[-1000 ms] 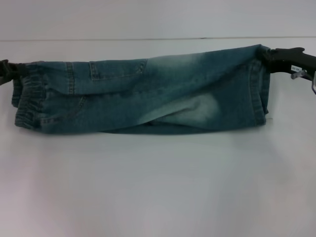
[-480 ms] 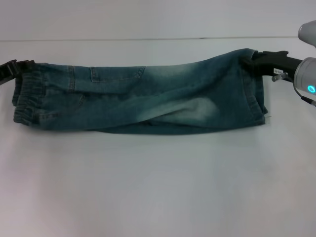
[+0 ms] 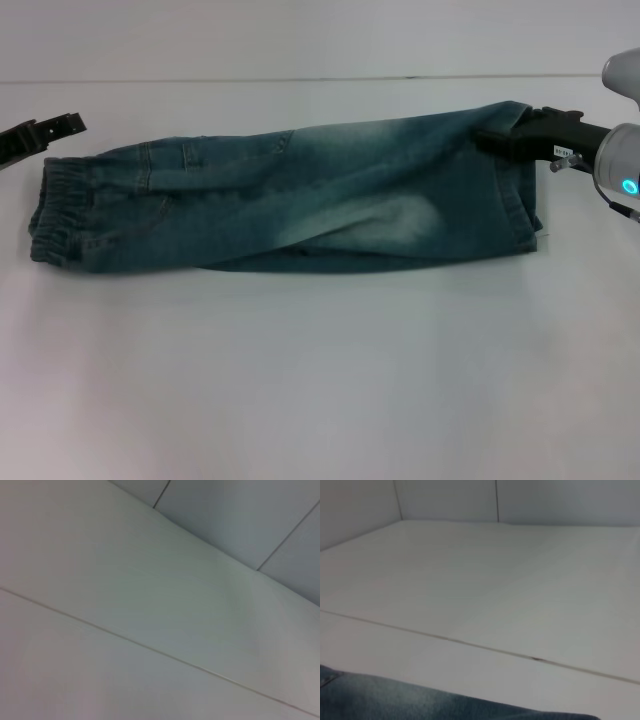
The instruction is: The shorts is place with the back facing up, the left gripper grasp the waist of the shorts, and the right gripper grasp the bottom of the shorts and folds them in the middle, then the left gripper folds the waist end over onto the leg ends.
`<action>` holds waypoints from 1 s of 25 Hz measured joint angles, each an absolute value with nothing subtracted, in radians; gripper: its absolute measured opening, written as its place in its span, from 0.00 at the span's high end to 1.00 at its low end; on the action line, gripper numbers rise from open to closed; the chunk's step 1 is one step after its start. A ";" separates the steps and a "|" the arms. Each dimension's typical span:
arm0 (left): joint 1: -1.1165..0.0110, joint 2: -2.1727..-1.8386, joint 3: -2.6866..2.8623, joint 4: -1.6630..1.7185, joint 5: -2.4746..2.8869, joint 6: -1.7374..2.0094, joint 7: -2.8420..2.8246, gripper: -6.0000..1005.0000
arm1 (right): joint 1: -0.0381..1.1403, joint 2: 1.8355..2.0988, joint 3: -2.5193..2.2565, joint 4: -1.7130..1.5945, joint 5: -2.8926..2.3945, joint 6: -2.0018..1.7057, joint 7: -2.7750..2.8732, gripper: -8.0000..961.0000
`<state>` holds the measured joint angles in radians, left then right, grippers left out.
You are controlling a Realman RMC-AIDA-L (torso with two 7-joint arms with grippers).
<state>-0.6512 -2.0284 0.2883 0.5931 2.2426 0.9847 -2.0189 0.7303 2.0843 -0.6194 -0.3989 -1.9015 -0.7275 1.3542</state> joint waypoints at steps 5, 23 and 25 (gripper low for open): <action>-0.655 -2.029 0.288 0.589 2.242 0.982 -2.015 0.26 | 0.716 2.077 -0.635 -0.398 -1.905 -0.728 1.375 0.20; -0.543 -1.988 0.409 0.825 2.310 1.334 -2.293 0.15 | 0.618 2.018 -0.650 -0.537 -1.900 -1.119 1.552 0.12; -0.535 -1.981 0.414 0.859 2.357 1.386 -2.376 0.15 | 0.604 2.011 -0.651 -0.559 -1.903 -1.195 1.555 0.12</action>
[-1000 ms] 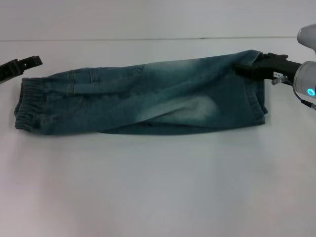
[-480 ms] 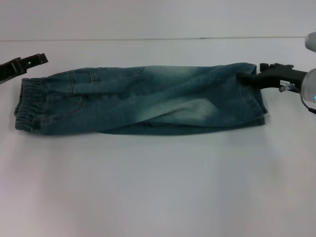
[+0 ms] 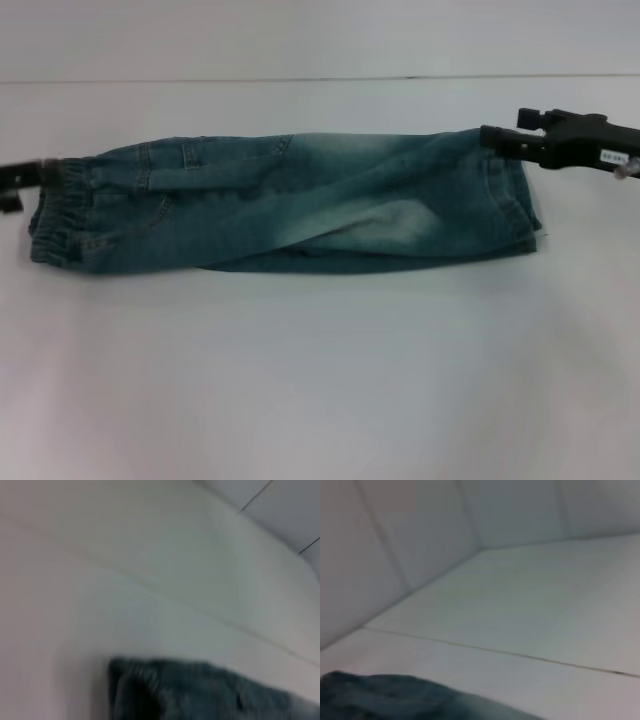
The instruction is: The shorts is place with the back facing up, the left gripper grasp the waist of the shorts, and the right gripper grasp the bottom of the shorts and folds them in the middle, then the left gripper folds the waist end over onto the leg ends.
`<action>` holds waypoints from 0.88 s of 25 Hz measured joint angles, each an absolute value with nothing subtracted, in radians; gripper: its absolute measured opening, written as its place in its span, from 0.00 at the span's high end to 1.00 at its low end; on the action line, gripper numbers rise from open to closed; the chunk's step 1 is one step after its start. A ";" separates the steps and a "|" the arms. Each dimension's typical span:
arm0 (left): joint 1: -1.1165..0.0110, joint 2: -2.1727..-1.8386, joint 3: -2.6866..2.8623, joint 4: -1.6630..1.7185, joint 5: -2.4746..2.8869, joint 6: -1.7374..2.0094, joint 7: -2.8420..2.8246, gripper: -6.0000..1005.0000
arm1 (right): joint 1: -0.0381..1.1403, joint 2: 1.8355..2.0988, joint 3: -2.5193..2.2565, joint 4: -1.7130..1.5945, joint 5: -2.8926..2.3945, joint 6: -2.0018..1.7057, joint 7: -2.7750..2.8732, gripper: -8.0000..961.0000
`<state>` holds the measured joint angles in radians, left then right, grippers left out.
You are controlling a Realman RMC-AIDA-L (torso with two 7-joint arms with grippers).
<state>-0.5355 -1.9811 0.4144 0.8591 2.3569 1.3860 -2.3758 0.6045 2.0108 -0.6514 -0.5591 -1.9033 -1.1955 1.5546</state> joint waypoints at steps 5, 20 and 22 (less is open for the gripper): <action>-0.552 -1.971 0.416 0.863 2.490 1.438 -2.547 0.16 | 0.588 2.008 -0.652 -0.583 -1.904 -1.243 1.547 0.12; -0.627 -1.955 0.421 0.717 2.611 1.262 -2.611 0.17 | 0.593 2.029 -0.656 -0.584 -1.900 -1.242 1.525 0.12; -0.633 -1.954 0.422 0.704 2.616 1.249 -2.611 0.17 | 0.593 2.032 -0.653 -0.584 -1.900 -1.241 1.520 0.12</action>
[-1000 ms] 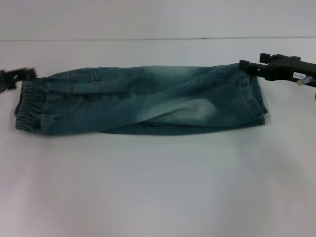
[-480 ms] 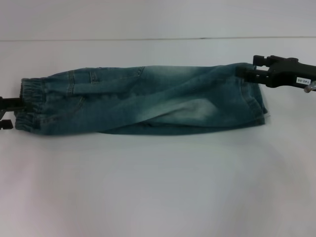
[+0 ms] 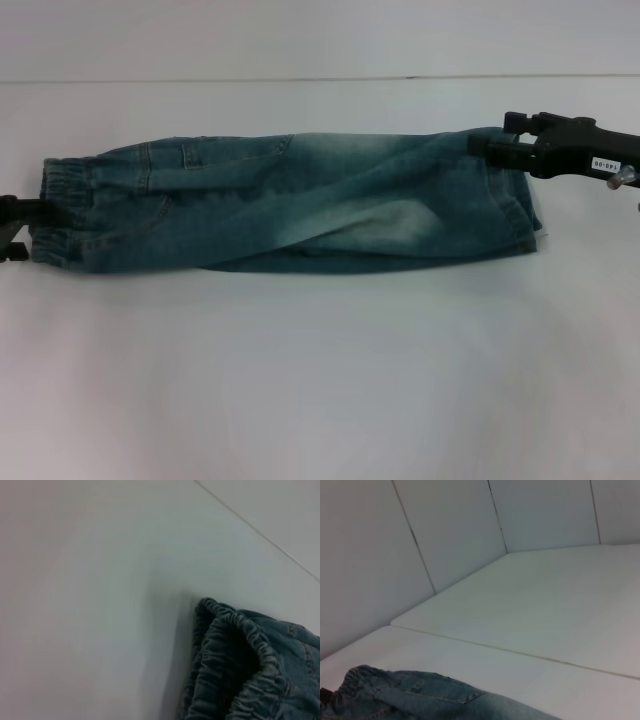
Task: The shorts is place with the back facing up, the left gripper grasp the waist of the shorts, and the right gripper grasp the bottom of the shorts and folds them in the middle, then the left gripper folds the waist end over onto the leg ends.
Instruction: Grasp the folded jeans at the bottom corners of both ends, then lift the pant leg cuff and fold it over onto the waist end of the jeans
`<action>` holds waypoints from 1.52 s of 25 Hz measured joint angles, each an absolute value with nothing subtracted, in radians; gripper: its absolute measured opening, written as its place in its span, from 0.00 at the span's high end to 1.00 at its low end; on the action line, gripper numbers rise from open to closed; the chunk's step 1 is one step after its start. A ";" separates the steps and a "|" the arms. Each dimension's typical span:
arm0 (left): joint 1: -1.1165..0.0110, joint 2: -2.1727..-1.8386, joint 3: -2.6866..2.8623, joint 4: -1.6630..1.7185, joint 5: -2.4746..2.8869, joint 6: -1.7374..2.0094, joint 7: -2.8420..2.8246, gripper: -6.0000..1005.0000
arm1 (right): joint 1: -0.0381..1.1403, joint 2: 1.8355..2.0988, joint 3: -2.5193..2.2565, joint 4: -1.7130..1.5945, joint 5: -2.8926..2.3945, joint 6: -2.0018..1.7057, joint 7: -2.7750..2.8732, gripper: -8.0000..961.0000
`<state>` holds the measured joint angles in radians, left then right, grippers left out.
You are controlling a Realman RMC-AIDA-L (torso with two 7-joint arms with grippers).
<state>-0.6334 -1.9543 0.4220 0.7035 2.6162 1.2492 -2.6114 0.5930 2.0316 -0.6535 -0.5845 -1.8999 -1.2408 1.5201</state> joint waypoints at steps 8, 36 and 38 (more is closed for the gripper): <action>-0.652 -1.953 0.468 0.681 2.620 1.235 -2.613 0.18 | 0.597 2.034 -0.649 -0.585 -1.899 -1.237 1.517 0.12; -0.672 -1.972 0.490 0.712 2.505 1.270 -2.502 0.93 | 0.598 2.045 -0.691 -0.584 -1.904 -1.247 1.518 0.13; -0.671 -1.972 0.490 0.736 2.461 1.309 -2.485 0.93 | 0.597 2.046 -0.686 -0.584 -1.900 -1.243 1.518 0.13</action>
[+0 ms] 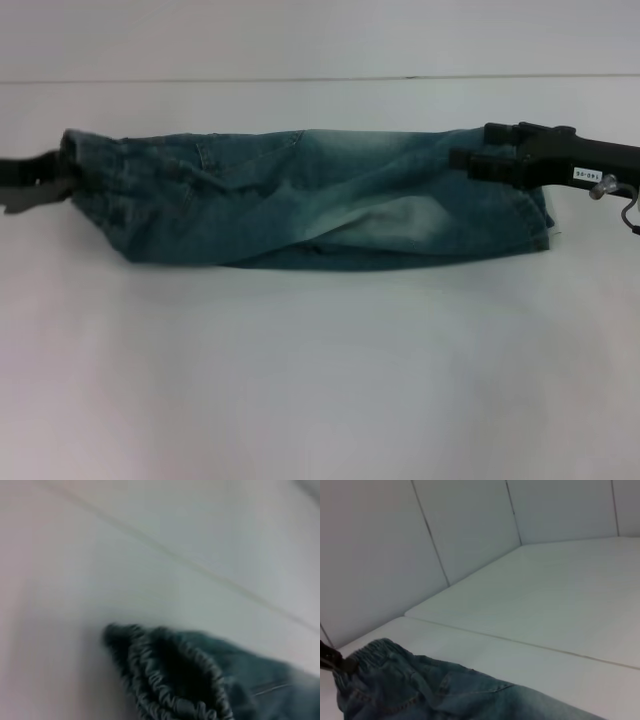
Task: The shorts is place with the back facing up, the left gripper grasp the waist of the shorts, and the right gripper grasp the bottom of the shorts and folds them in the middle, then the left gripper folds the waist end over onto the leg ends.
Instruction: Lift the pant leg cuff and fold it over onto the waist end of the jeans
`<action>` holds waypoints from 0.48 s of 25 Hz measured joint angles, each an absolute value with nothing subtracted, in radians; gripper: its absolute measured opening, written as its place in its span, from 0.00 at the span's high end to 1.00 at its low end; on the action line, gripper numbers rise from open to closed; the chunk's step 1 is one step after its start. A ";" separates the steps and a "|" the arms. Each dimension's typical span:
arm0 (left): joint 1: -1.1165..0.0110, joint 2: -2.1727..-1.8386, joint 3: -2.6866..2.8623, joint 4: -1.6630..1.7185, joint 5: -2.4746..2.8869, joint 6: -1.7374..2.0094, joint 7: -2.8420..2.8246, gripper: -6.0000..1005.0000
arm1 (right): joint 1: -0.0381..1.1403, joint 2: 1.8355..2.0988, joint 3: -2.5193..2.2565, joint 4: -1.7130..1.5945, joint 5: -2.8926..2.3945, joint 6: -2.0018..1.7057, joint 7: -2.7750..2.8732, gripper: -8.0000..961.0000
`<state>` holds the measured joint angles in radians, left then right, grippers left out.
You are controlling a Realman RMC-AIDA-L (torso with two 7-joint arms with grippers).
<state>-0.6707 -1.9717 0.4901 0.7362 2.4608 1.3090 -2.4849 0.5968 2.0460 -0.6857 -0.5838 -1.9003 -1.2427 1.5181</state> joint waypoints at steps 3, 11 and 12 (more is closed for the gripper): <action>-0.679 -1.972 0.495 0.774 2.402 1.363 -2.475 0.93 | 0.595 2.047 -0.683 -0.584 -1.899 -1.240 1.518 0.15; -0.777 -1.970 0.510 0.807 2.330 1.434 -2.473 0.93 | 0.599 2.074 -0.675 -0.570 -1.863 -1.129 1.476 0.31; -0.794 -1.972 0.520 0.808 2.322 1.438 -2.472 0.93 | 0.601 2.081 -0.676 -0.564 -1.844 -1.098 1.462 0.33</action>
